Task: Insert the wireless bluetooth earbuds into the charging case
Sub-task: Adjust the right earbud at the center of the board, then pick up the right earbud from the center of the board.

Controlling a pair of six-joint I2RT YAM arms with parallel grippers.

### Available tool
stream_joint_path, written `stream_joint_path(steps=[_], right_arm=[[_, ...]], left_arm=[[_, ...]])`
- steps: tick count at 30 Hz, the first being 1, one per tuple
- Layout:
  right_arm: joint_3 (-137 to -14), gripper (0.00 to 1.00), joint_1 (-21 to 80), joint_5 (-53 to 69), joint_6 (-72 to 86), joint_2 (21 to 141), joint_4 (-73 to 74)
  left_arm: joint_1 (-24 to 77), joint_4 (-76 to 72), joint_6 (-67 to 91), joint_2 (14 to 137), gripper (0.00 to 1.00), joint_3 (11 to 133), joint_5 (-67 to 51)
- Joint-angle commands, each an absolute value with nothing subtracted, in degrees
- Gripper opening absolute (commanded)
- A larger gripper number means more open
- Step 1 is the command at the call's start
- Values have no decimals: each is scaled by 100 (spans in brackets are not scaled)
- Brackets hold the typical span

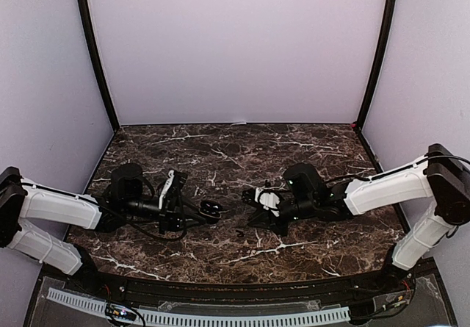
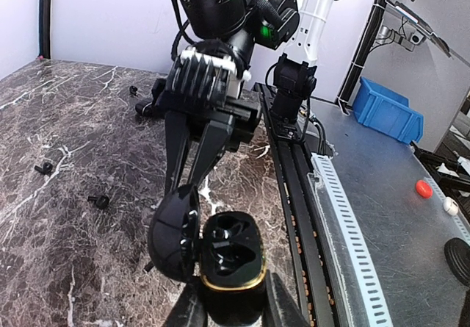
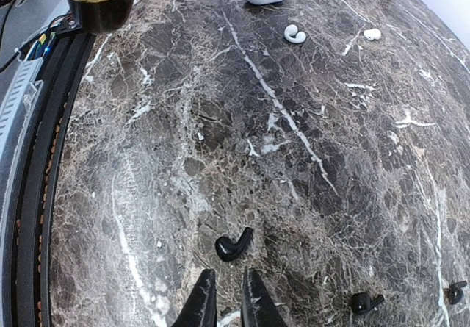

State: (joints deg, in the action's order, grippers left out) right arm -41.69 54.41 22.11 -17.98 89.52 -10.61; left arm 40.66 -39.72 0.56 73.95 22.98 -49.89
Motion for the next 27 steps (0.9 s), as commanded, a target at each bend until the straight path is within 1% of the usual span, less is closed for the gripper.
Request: stream_joint_path(steps=[1,3,5,7,11,14,17,23,27], right_arm=[[-4102,13,5372,2218,-1562,8963,-933],[-4172,15,5389,2181,-1472,9052,-851],[-4222,19,5512,2046,-1415,9120,-796],[-4154,24,5606,1879,-1335,9123,-967],[-4060,31,5676,1663,-910,9438,-1412],[-4027,36,5849,1215,-420,9575,-1750],[-3893,39,6060,612,191,9572,-2194],[-3737,44,6531,-275,963,9657,-2525],[-3793,45,6766,-858,1206,9848,-2540]], left_arm=[[4046,-4275,-25,7431,5,2298,-4965],[4049,-4311,-6,7408,5,2254,-4938],[4043,-4347,27,7357,5,2214,-4883],[4047,-4377,57,7304,5,2156,-4818],[4039,-4455,142,7198,5,2060,-4657],[4040,-4440,171,7126,5,2002,-4420],[4029,-4406,176,7056,5,1942,-4266],[4009,-4515,176,7014,5,1831,-4177],[4012,-4565,159,7010,5,1803,-4206]])
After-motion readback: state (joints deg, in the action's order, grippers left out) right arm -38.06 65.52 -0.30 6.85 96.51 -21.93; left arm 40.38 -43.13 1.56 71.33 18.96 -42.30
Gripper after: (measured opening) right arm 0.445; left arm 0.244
